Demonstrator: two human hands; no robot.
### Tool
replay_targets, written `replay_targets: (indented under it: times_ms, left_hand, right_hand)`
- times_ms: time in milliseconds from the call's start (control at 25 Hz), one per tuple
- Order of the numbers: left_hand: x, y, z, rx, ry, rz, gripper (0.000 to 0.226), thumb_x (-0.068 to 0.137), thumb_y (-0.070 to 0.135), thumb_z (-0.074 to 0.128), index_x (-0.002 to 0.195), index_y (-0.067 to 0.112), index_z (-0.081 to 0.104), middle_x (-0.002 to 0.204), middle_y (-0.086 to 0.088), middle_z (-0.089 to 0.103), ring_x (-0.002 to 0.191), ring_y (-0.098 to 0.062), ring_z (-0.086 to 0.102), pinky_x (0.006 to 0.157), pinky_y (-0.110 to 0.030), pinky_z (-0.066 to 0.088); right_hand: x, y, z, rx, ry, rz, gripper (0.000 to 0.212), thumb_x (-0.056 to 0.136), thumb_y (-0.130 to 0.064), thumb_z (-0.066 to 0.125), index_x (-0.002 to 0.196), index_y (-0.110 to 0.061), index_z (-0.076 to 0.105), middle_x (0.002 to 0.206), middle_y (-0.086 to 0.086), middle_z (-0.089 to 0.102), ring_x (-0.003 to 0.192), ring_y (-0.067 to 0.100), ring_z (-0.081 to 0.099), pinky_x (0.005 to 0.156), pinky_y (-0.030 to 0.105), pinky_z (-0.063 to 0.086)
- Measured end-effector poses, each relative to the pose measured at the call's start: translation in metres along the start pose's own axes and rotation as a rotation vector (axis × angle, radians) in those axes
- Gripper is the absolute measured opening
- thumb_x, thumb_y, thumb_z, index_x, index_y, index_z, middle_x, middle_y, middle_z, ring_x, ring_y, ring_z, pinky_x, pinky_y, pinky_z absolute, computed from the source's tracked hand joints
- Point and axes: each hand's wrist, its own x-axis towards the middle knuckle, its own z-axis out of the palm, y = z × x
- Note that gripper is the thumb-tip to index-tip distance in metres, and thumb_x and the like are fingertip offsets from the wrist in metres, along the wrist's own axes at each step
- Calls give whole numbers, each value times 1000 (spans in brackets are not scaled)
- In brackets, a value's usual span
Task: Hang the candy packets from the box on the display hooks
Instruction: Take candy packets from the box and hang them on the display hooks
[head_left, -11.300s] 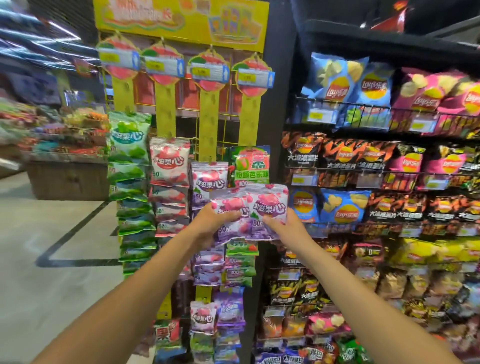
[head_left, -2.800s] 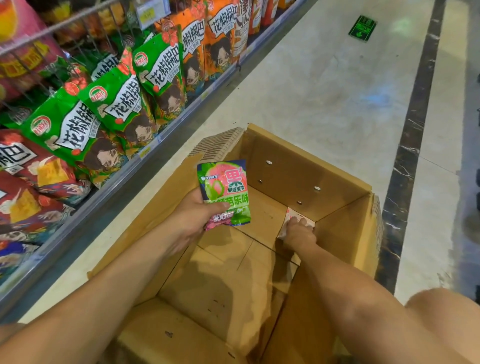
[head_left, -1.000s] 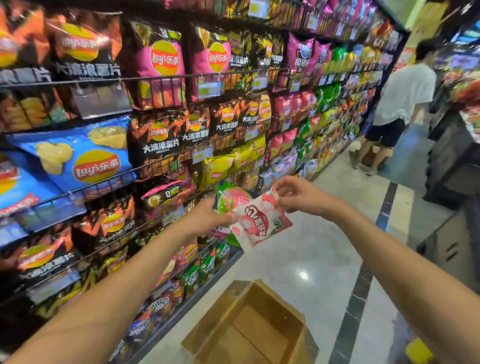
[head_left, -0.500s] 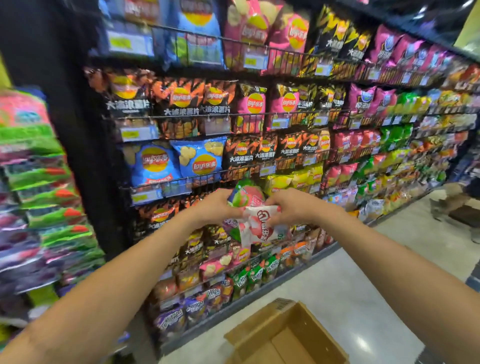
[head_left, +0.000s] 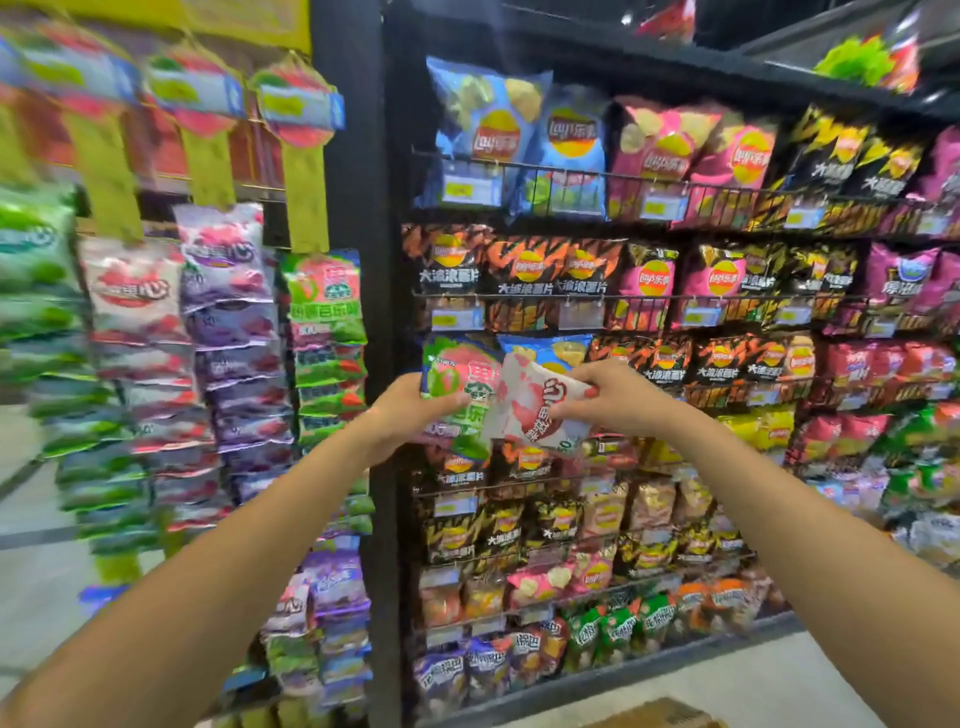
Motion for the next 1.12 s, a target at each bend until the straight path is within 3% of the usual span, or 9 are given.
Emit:
replay_targets:
  times_ms: [40, 120, 240, 480, 680, 800, 920, 1000, 1120]
  left_hand:
    - [-6, 0, -18, -13, 49, 8, 6, 96, 22, 75, 96, 19, 71, 95, 6, 78, 97, -16, 73, 85, -48, 63]
    - [-17, -2, -57, -15, 105, 33, 17, 95, 28, 76, 84, 19, 68, 78, 12, 72, 85, -16, 68, 82, -40, 58]
    - [-32, -11, -118, -12, 172, 79, 47, 86, 46, 80, 103, 3, 69, 94, 1, 69, 92, -19, 64, 95, -47, 53]
    - [-56, -22, -222, 5, 298, 90, 29, 95, 36, 75, 109, 10, 73, 104, -1, 78, 99, -17, 69, 94, -36, 50]
    - [-69, -38, -305, -14, 346, 108, 28, 98, 30, 72, 103, 3, 67, 93, -2, 65, 90, -17, 59, 83, -35, 46]
    - [-79, -49, -347, -47, 396, 87, 24, 95, 34, 75, 101, 12, 73, 94, 4, 76, 94, -17, 68, 79, -34, 53]
    - [-88, -62, -380, -84, 422, 82, 12, 95, 31, 75, 99, 20, 74, 89, 8, 77, 92, -14, 71, 76, -30, 55]
    - [-91, -68, -394, -65, 418, 91, 18, 95, 33, 76, 96, 15, 72, 87, 8, 75, 90, -14, 70, 84, -34, 53]
    - [-95, -73, -410, -42, 379, 100, 23, 98, 30, 72, 82, 16, 62, 72, 10, 61, 73, -7, 59, 78, -31, 48]
  right_hand:
    - [10, -13, 4, 37, 12, -22, 33, 92, -37, 77, 66, -25, 60, 55, -11, 55, 47, 1, 49, 48, 14, 35]
    - [31, -39, 16, 145, 35, -41, 23, 93, -34, 76, 74, -27, 67, 61, -9, 66, 52, -2, 58, 49, 12, 41]
    - [65, -78, 42, 311, 69, -77, 8, 93, -29, 77, 92, -21, 77, 76, -10, 77, 68, 5, 70, 57, 22, 55]
    - [128, -162, 110, 600, 107, -61, 11, 95, -21, 75, 100, -12, 77, 88, -2, 81, 77, 15, 76, 62, 27, 61]
    - [172, -236, 165, 698, 134, -18, 19, 93, -31, 77, 82, -16, 75, 74, 1, 76, 68, 16, 69, 64, 36, 57]
    - [196, -283, 192, 844, 120, -13, 20, 92, -33, 77, 93, -13, 77, 85, 13, 78, 74, 29, 72, 66, 35, 54]
    - [223, -334, 210, 1024, 74, 12, 14, 96, -28, 72, 97, -14, 70, 73, -1, 73, 61, 17, 67, 50, 23, 50]
    - [243, -363, 215, 1122, 68, 68, 11, 99, -27, 70, 94, -19, 64, 68, -7, 64, 56, 12, 60, 53, 24, 50]
    - [272, -398, 216, 1207, 114, 103, 7, 101, -27, 67, 104, -21, 66, 90, 1, 67, 73, 19, 61, 62, 27, 56]
